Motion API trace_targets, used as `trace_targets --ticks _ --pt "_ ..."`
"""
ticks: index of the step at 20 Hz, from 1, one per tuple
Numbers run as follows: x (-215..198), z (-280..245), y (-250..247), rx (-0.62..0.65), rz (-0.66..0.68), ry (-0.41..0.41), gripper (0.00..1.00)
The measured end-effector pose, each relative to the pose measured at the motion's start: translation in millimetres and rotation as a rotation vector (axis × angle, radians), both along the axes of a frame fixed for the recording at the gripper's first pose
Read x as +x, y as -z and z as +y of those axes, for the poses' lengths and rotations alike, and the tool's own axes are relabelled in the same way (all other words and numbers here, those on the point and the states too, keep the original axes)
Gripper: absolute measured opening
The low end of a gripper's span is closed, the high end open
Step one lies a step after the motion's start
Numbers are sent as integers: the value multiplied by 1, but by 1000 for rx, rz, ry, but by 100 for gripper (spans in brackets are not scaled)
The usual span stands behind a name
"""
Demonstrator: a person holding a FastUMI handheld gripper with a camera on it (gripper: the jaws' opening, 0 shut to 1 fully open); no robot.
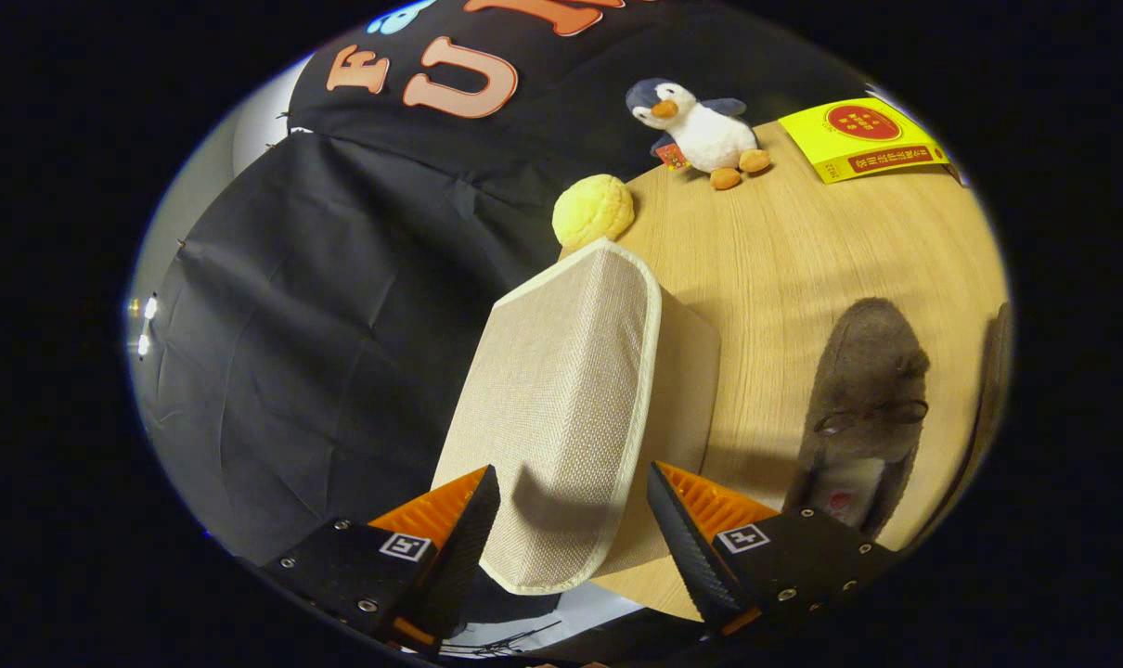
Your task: Open the storage box then place both shoes into the box .Put the left shoe in first, then the right shoe, with the right side of both shoes facing outward in a uniform manner.
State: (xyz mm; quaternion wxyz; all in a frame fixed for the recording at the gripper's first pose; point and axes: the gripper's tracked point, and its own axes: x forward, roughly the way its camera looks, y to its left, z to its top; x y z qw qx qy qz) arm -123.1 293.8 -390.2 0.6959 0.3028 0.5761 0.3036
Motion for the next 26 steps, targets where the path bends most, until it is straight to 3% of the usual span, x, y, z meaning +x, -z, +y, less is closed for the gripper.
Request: trace_targets --ticks 4,6,12,15,19,23,26 --pt "-3 6 0 41 52 26 95" --pt "5 5 -12 64 37 47 90" --pt "23 10 -83 190 -47 61 68" --pt "39 35 -131 255 -150 48 51" --pt "47 77 -179 287 -267 -29 33" --pt "45 120 -206 309 -323 -98 24" --pt "42 142 -208 308 -328 -130 24"
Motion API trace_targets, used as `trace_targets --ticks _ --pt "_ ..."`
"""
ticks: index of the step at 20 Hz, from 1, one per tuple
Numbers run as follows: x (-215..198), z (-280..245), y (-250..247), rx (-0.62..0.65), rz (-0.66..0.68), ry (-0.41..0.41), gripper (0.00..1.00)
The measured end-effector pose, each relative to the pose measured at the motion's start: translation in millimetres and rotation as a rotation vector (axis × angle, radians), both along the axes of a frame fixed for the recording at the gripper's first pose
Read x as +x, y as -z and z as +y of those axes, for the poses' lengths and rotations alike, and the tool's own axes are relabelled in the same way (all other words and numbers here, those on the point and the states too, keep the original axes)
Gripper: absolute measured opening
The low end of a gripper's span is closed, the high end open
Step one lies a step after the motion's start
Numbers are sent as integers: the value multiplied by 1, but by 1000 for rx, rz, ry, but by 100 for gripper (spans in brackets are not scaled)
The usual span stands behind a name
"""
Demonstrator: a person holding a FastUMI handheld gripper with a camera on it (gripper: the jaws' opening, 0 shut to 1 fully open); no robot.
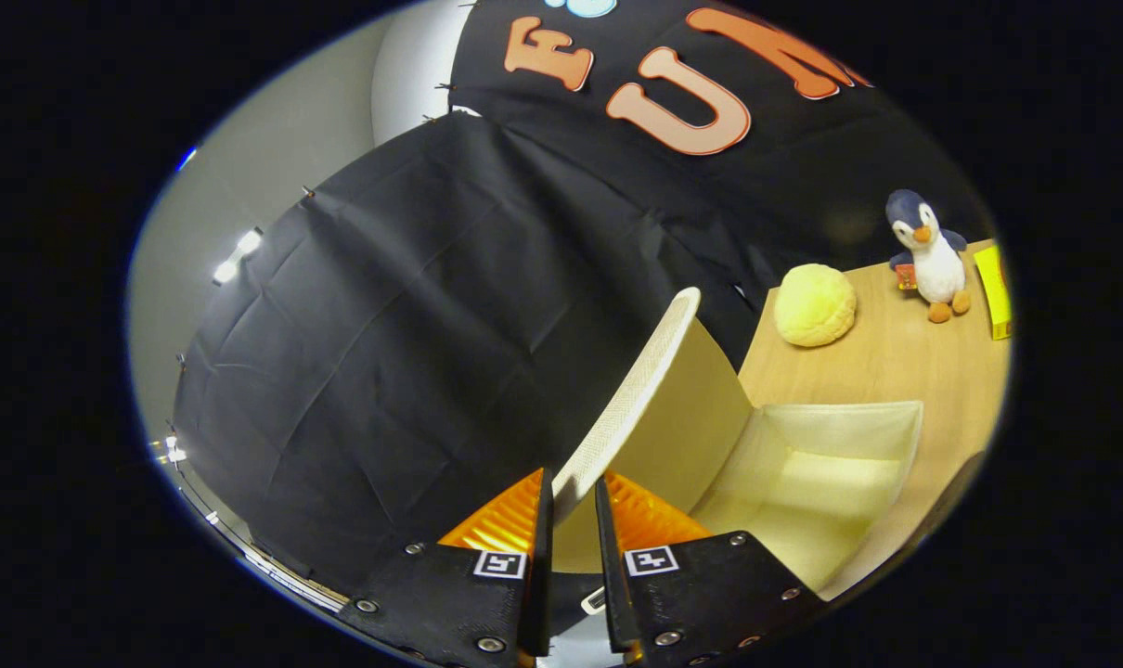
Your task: Open the storage box then place both shoes into the box .Put the left shoe in first, then the right shoe, with the right side of both shoes facing outward in a uniform manner.
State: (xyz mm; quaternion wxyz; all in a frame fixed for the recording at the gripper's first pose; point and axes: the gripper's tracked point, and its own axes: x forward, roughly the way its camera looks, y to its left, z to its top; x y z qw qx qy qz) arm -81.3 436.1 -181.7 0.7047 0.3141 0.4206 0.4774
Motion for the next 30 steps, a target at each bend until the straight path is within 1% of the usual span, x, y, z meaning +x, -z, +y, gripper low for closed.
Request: trace_targets --ticks 2,4,5,6,9,11,14,17,19,22,26,28,30 --pt "-4 20 3 -8 -7 -14 25" --pt "-10 52 2 -17 -11 -46 25" --pt "-13 68 9 -29 -2 -61 27" --pt "-16 78 17 -47 5 -73 31" --pt "-23 91 30 -87 9 -100 66" --pt "-26 89 33 -92 2 -112 77" --pt "-29 80 34 -97 -12 -117 84" --pt "-24 40 42 -154 -73 -83 88" --pt "-16 10 53 -214 -119 -43 90" --pt "2 -43 74 -303 -171 50 93" --pt "13 -118 113 -388 -106 165 93" --pt "18 -160 136 -466 -104 235 94" --pt "17 -201 163 -572 -115 277 93"
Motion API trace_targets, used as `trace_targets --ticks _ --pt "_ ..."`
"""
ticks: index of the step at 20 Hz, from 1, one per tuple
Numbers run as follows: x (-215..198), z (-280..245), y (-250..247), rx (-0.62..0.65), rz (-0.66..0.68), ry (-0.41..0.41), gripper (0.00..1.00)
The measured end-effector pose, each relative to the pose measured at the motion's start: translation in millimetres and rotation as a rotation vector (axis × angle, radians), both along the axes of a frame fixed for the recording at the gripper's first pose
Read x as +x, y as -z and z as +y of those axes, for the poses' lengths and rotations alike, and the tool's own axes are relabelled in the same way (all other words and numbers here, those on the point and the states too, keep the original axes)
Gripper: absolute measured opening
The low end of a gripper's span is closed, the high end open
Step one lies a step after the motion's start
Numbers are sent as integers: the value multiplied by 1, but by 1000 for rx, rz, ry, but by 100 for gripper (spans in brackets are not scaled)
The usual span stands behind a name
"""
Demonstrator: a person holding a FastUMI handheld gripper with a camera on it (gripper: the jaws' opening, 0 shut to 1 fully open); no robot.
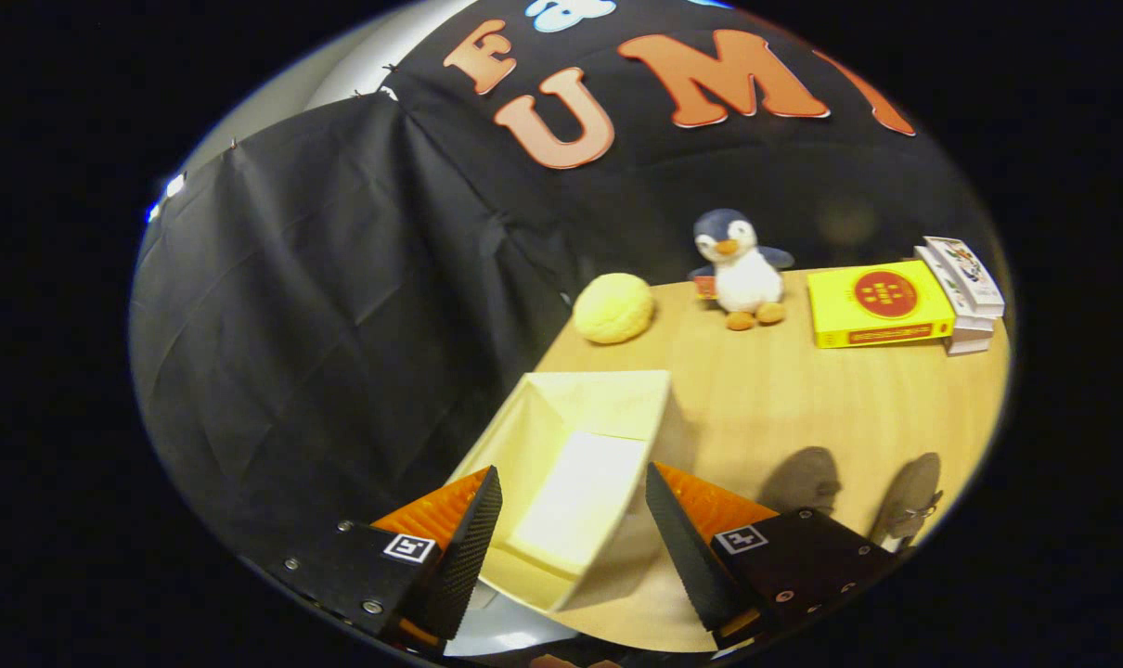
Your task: Open the storage box then place both shoes into the box .Put the left shoe in first, then the right shoe, with the right side of both shoes facing outward in a uniform manner.
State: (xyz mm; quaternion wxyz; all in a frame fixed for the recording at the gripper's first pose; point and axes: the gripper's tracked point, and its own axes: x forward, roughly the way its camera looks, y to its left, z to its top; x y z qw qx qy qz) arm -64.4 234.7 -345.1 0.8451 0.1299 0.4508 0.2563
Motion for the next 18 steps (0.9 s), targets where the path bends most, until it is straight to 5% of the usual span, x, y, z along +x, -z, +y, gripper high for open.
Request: trace_targets --ticks 4,12,18 --pt "-13 -63 55 -166 40 51 94" --pt "-32 -120 134 -286 129 86 91" --pt "-4 -132 177 -378 78 127 70"
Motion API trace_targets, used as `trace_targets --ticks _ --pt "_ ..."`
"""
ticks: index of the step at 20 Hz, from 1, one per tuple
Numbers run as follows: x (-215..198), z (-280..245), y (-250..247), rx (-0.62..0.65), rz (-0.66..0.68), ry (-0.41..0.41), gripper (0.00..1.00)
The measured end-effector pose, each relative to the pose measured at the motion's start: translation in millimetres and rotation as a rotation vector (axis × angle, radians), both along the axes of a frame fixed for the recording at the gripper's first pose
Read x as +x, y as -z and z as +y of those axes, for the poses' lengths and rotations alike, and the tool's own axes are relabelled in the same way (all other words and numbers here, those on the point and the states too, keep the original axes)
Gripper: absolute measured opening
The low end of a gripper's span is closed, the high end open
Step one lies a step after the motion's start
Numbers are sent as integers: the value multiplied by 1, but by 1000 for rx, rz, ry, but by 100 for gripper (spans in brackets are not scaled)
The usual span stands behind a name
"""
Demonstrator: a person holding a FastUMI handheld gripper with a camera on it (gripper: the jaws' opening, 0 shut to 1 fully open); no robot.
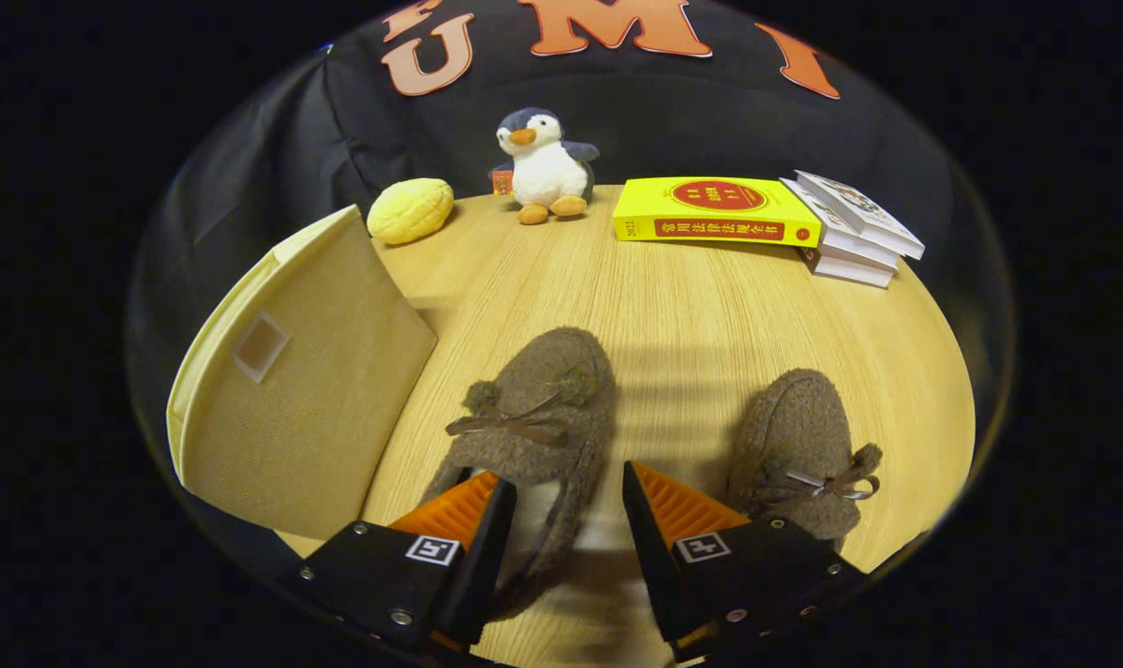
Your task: Open the storage box then place both shoes into the box .Put the left shoe in first, then the right shoe, with the right side of both shoes facing outward in a uniform manner.
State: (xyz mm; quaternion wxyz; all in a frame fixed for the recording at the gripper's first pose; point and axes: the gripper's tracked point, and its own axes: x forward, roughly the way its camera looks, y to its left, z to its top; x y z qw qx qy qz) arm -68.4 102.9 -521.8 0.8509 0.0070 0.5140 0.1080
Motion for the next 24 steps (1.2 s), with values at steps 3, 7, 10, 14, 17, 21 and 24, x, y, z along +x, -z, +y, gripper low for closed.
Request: trace_targets --ticks 3,7,10,14,17,21,24 --pt "9 8 15 -2 -18 17 57" --pt "13 8 22 26 -23 124 35" --pt "14 1 19 9 -13 150 17" --pt "18 1 -11 27 -12 193 7" --pt "28 7 -57 57 -36 232 7" --pt "41 40 -126 125 -83 230 7" --pt "45 71 -158 147 -74 212 6"
